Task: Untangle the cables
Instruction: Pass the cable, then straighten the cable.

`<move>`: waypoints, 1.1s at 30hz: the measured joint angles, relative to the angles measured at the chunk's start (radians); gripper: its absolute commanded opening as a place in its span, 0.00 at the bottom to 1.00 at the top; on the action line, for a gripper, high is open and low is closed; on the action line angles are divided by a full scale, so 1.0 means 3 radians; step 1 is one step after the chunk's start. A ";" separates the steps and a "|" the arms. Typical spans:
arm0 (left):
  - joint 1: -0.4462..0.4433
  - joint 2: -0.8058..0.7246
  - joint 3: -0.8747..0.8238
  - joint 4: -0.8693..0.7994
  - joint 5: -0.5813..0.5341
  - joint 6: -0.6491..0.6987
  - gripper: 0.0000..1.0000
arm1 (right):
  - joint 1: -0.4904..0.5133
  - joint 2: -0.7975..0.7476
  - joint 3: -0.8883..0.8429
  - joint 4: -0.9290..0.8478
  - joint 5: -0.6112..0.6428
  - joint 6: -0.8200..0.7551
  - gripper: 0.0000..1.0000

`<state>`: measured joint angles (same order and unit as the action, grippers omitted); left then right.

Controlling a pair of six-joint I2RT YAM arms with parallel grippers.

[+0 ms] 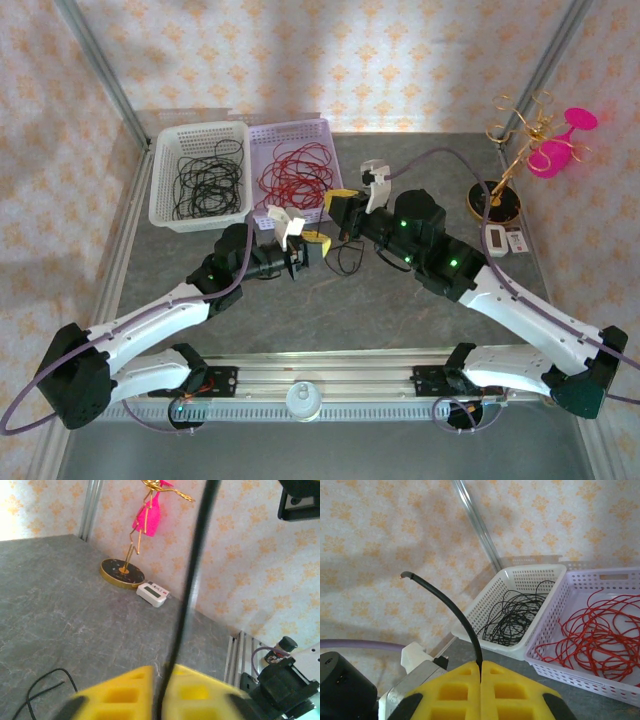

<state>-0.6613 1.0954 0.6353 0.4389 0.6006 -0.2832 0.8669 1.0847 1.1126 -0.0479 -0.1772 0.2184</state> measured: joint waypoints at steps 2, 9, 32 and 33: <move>0.0000 -0.0001 0.0008 0.0003 -0.0050 -0.0017 0.00 | 0.0000 -0.0004 0.0001 0.0019 0.0003 0.0024 0.16; 0.0000 -0.0153 0.0010 0.0004 -0.0334 -0.0181 0.00 | -0.0136 -0.0024 0.0000 0.0037 0.0037 0.0079 0.52; 0.0000 -0.0406 0.0436 0.0033 -0.1161 -0.1105 0.00 | 0.0081 0.0421 -0.1488 0.2594 -0.1382 -0.0134 0.60; 0.0000 -0.0412 0.0436 0.0053 -0.1171 -0.1155 0.00 | 0.0081 0.0501 -0.1488 0.2748 -0.1382 -0.0151 0.60</move>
<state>-0.6613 0.9718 0.7662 0.4549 0.2493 -0.6296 0.8913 1.2350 0.6662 0.7765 -0.5919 0.1730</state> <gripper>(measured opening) 0.053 0.597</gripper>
